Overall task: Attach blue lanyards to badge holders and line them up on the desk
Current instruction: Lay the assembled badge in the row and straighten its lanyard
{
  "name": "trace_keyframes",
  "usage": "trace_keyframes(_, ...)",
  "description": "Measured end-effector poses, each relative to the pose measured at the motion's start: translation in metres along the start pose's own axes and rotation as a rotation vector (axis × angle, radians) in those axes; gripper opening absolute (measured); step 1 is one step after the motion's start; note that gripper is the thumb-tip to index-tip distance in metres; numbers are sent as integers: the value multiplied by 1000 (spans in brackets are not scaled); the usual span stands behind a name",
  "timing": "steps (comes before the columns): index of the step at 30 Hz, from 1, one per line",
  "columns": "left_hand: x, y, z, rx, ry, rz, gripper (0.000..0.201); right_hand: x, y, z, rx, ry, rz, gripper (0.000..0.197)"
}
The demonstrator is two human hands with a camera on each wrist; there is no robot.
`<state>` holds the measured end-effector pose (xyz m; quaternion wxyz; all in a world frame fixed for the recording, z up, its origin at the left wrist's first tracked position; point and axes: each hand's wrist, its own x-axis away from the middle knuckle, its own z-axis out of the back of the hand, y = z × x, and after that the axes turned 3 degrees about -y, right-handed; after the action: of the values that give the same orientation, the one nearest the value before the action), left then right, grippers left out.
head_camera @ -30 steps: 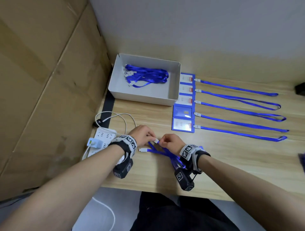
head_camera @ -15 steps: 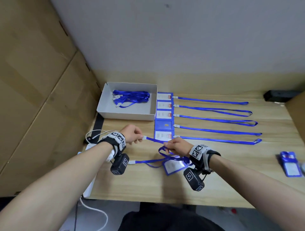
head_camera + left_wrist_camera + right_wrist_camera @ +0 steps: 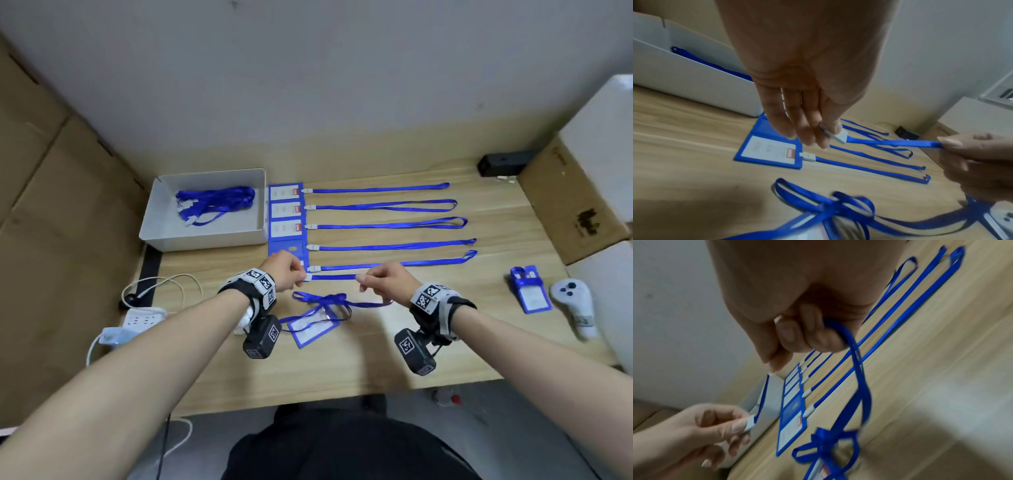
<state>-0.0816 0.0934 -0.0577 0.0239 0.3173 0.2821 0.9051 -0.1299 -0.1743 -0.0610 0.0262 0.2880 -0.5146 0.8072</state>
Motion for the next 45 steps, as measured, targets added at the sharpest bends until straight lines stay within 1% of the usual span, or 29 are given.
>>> trace_keyframes(1,-2,4,-5,-8,8,8,18,3,5,10,0,44,-26,34)
trace_keyframes(3,-6,13,-16,-14,11,9,20,9,21,32,19,133,-32,37)
trace_keyframes(6,-12,22,-38,4,-13,14,20,15,54,63,69,216,-62,41)
trace_keyframes(9,-17,27,-61,10,-2,31,19,22,85,82,197,326,-129,41)
trace_keyframes(11,-19,31,-75,14,-7,36,19,26,102,91,333,398,-181,40)
trace_keyframes(13,-23,37,-89,52,-24,26,16,28,116,99,399,411,-226,36)
trace_keyframes(16,-28,43,-107,117,-54,10,8,27,128,100,463,350,-245,22)
trace_keyframes(17,-30,46,-112,105,-80,3,3,25,131,97,537,316,-250,25)
trace_keyframes(18,-32,47,-116,55,-104,-9,4,22,135,92,611,286,-244,30)
trace_keyframes(20,-35,46,-118,-101,-138,-23,13,16,135,77,640,253,-187,36)
trace_keyframes(22,-36,40,-117,-239,-135,-24,20,7,128,58,617,229,-82,34)
trace_keyframes(26,-31,17,-117,-439,-155,-44,44,-14,106,17,611,135,72,31)
trace_keyframes(28,-27,5,-118,-480,-164,-74,52,-25,98,-1,614,82,113,32)
trace_keyframes(30,-25,-5,-120,-480,-142,-112,50,-37,95,-16,638,31,134,36)
trace_keyframes(31,-24,-10,-121,-477,-127,-136,45,-42,93,-22,659,6,133,35)
trace_keyframes(33,-23,-18,-121,-470,-101,-172,25,-51,90,-32,692,-27,115,29)
trace_keyframes(34,-23,-22,-120,-458,-95,-168,16,-56,90,-36,702,-33,107,24)
trace_keyframes(36,-22,-28,-116,-419,-77,-133,7,-63,90,-40,717,-26,82,17)
trace_keyframes(38,-20,-39,-107,-341,-49,-84,4,-69,88,-44,716,-25,68,20)
trace_keyframes(40,-16,-52,-96,-245,-19,-40,6,-73,86,-46,605,-24,46,22)
trace_keyframes(42,-9,-72,-83,-171,11,15,11,-75,81,-48,473,-19,-3,15)
trace_keyframes(45,4,-110,-61,-141,50,105,15,-80,69,-56,402,-58,-22,12)
